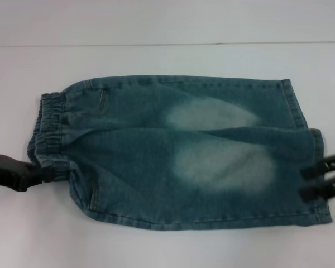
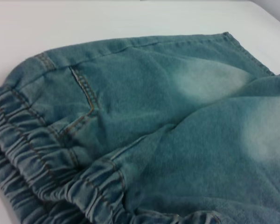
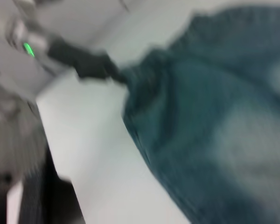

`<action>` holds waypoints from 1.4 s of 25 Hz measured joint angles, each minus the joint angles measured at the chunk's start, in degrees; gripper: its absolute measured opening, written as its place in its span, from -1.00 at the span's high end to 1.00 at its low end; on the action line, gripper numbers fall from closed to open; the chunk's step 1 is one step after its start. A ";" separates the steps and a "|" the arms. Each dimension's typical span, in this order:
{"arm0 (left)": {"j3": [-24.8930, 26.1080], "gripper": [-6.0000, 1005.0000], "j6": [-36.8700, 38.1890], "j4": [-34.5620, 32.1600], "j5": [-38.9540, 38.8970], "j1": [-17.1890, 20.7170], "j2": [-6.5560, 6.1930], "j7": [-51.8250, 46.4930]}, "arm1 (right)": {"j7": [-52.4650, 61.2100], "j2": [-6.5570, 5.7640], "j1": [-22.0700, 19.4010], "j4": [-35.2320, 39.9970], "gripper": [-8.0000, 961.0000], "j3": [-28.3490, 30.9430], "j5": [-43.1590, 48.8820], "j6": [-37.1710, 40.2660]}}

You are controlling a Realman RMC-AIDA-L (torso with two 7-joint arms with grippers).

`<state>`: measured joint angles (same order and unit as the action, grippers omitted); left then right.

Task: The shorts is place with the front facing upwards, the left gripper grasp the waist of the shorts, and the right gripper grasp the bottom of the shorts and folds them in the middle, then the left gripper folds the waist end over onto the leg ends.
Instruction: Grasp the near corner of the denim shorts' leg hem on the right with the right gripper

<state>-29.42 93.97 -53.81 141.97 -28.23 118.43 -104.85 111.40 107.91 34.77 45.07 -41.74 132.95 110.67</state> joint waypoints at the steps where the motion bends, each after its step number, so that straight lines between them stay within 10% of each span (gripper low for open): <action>1: -0.01 0.93 -0.03 0.00 -0.01 -0.14 0.02 -0.01 | 0.61 0.14 0.61 0.90 -0.90 -0.01 2.57 0.85; 16: -0.02 0.93 -1.31 0.65 -0.03 -1.49 0.51 0.06 | 3.71 0.97 5.39 1.83 -0.90 -0.24 24.63 -0.32; 35: -0.16 0.93 -2.79 1.36 -0.78 -1.90 1.32 0.26 | 6.52 3.93 7.12 1.00 -0.86 -4.87 28.73 -4.82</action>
<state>-29.58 91.18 -52.45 141.19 -30.13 119.76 -104.59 117.92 111.84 41.89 46.07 -46.61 161.68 105.85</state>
